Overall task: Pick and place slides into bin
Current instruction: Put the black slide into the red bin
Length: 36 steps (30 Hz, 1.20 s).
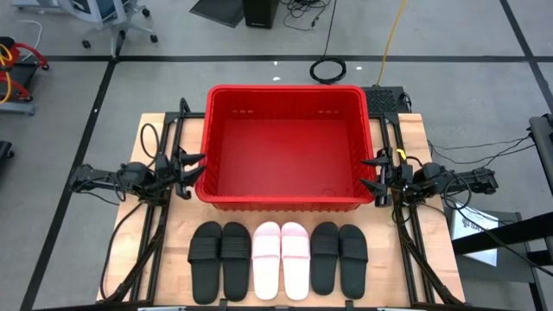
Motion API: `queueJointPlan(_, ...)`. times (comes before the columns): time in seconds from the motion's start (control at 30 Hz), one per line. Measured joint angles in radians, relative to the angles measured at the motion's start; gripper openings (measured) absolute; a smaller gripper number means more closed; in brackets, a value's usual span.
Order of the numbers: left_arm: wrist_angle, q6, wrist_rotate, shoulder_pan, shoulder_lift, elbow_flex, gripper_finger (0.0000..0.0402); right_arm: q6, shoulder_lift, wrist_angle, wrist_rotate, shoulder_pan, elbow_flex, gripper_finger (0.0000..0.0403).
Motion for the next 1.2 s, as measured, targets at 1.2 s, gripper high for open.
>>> queueJointPlan(1.2, 0.084, 0.047, 0.213, -0.001, 0.100, 0.225, 0.0202, 0.100, 0.107, 0.226, -0.292, 0.001, 0.161, 0.0254)
